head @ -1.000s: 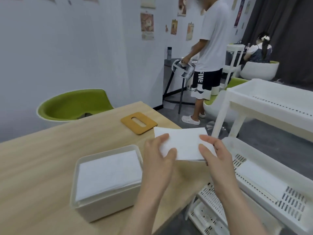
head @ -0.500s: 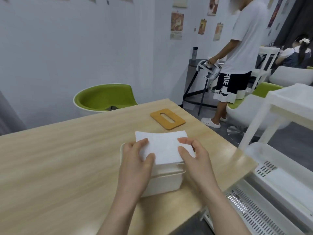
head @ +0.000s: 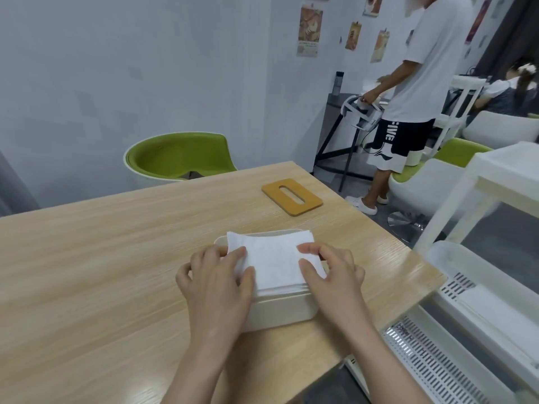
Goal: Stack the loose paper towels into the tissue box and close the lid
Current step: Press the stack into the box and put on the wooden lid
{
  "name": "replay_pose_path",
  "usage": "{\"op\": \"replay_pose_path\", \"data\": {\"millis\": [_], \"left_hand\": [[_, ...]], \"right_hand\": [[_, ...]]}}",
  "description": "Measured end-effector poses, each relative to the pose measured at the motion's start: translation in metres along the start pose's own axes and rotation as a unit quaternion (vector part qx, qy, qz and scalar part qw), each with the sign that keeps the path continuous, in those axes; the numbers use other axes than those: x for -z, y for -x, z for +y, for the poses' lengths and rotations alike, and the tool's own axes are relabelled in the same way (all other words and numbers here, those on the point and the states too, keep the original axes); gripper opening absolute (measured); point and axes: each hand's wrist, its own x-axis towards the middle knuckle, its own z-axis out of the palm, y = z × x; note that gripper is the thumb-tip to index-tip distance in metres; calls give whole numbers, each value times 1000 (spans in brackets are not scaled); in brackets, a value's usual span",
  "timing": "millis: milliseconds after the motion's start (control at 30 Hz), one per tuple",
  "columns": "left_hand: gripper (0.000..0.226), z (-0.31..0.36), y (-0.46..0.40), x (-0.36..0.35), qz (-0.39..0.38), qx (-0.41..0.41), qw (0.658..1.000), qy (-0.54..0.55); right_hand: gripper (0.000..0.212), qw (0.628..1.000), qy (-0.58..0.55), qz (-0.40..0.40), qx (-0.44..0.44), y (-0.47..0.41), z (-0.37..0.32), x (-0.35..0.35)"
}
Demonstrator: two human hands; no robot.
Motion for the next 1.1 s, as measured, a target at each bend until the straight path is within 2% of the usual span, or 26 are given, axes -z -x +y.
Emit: {"op": "replay_pose_path", "data": {"millis": [167,300,333,400,467,533,700,867,1100], "left_hand": [[28,-9,1,-3,1,-20,1000,11],[16,-12,0,-2,-6,-150,989,6],[17,-14,0,-3,-13,-182,983,3],[39,-16,-1,-2,-51,-210,976,-13],[61,-19,-2,-5,-77,-208,975,-32],[69,-24,-2,-10,-91,-194,976,-38],[60,-25,-1,-10,-88,-191,978,-2],[49,-36,-3,0,-40,-192,980,-14],[57,-75,-11,20,-22,-146,989,-13]], "right_hand": [[18,996,79,28,18,1,3,-4],[20,996,86,12,33,2,3,-2],[21,996,83,1,32,3,4,0],[24,998,54,-24,23,4,6,4],[28,999,12,-48,4,6,8,6],[31,999,-3,-50,-3,8,8,5],[33,999,-10,-39,8,9,8,-5],[35,998,-10,-62,26,3,-3,-20],[37,992,5,-102,67,-1,-31,-54]]}}
